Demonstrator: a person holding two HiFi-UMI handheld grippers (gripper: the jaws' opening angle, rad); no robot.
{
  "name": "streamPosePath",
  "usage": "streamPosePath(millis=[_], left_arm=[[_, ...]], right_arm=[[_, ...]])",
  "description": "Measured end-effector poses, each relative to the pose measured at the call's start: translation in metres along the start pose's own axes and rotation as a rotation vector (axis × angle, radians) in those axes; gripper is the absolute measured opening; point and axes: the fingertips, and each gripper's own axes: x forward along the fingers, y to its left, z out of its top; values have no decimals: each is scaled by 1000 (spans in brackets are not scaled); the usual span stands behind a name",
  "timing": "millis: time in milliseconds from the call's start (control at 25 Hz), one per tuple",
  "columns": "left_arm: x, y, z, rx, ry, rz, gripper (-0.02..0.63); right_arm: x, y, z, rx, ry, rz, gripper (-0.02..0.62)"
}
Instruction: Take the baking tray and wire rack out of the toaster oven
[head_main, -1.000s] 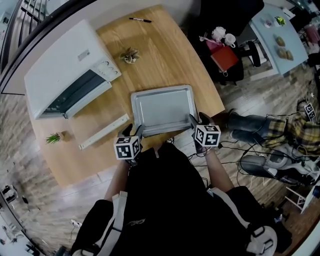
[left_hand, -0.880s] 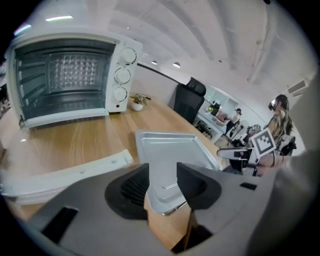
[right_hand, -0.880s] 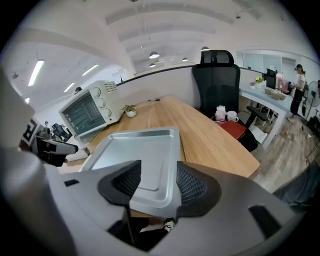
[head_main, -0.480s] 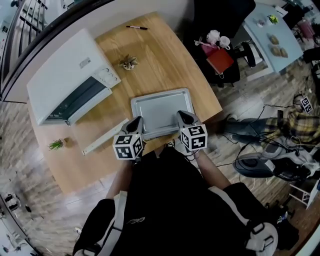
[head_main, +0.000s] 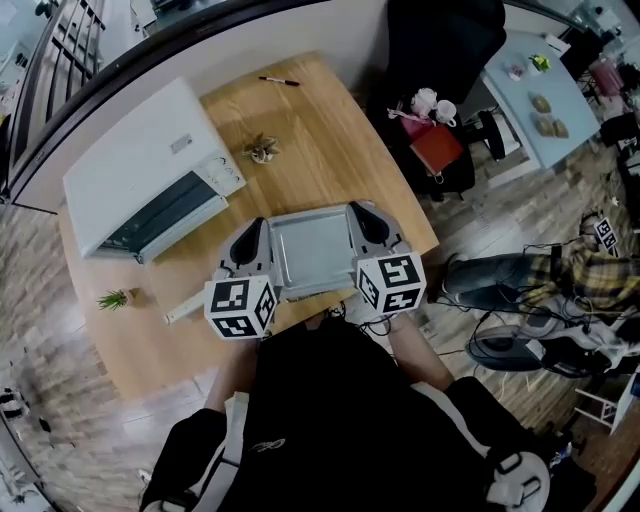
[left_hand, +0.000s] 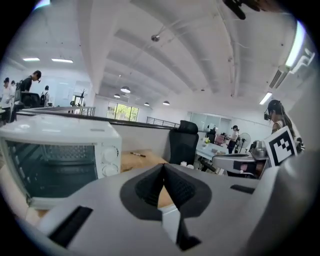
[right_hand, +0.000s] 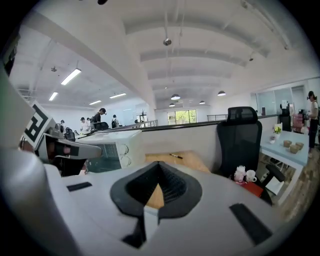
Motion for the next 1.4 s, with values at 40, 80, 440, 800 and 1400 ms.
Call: streamPosePath(millis=[40,80,440,800,1400], left_arm=[[-2,-1,13,13,-31,2,23],[-6,-2,24,27,-58,3,23],[-26,-13,70,85,-162,-7,23],[-29,-11,79,81,-210,-7,23],[-39,-9,66,78,-202,18,23]], right_arm=[[-2,0,13,-10,-25,-3,8],[-4,1,25,-18,-47,-5,8],[-26,11,83,-86,-176,0,8],[-25,17,88,-118,-207,21,8],[-29,27,82,-131,-198,53,6]])
